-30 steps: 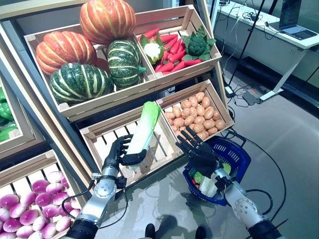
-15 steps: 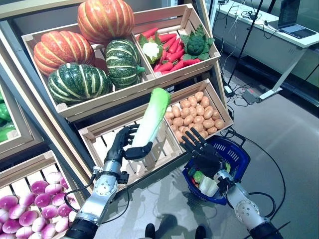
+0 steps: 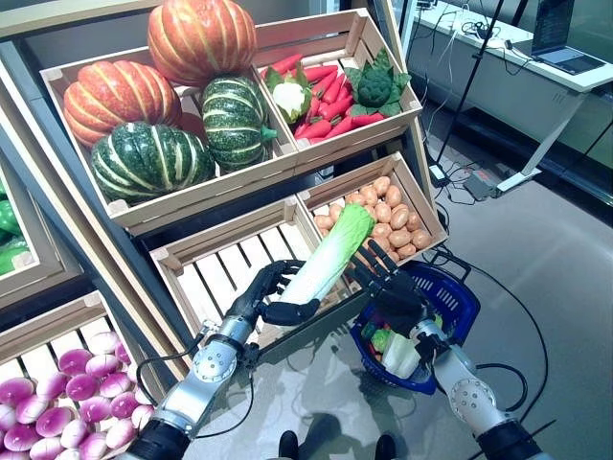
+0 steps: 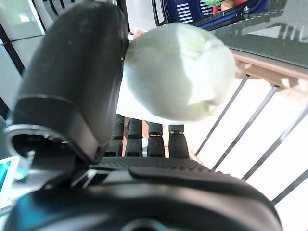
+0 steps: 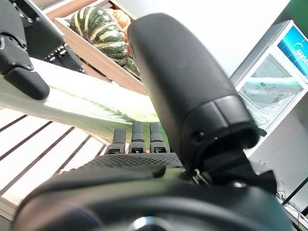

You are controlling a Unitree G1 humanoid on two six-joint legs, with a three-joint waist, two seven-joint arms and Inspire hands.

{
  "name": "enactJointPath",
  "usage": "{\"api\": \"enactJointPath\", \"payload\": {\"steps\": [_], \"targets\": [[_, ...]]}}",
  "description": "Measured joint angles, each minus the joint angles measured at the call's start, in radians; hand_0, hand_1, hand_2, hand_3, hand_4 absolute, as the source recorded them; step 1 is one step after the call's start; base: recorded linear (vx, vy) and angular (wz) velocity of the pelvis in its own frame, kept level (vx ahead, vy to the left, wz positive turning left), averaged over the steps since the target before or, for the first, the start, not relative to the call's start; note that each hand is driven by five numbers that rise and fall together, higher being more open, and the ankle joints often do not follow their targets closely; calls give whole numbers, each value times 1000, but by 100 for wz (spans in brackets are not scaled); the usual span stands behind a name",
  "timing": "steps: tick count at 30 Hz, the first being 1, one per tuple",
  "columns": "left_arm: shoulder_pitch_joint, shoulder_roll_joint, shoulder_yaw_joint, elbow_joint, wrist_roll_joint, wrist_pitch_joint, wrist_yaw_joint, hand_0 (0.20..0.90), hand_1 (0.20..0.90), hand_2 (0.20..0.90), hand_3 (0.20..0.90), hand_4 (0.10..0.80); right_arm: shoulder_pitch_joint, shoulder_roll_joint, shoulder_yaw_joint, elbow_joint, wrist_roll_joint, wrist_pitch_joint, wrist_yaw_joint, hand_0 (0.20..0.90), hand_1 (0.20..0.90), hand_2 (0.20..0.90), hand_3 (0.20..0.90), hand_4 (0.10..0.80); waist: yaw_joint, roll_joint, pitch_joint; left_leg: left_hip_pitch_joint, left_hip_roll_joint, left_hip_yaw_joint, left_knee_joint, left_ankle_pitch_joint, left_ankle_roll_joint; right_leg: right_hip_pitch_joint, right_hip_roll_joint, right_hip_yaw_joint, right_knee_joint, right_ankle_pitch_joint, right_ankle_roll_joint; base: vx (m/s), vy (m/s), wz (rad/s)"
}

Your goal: Put vegetables into the basket

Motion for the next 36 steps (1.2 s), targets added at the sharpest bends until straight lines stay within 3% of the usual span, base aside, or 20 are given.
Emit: {"api": "enactJointPath", "payload": {"steps": [21,36], "targets": [[-34,45,-40,18,142,-21,46,300,300,300,300,400,0,3,18,28,1,-1,-42,900,900,900,900,800,-4,-2,-29,4,0,12,-6,-1,1,-3,-1,10,0,2,0,-4,3,-1],[-34,53,-140,17,220,-32,79,300,300,300,300,400,-17,55,33,28,7,-97,-447,900,900,900,900,800,-26,-1,-29,3,-2,34,-6,-3,4,-17,-2,34,0,7,2,0,6,-4]]}}
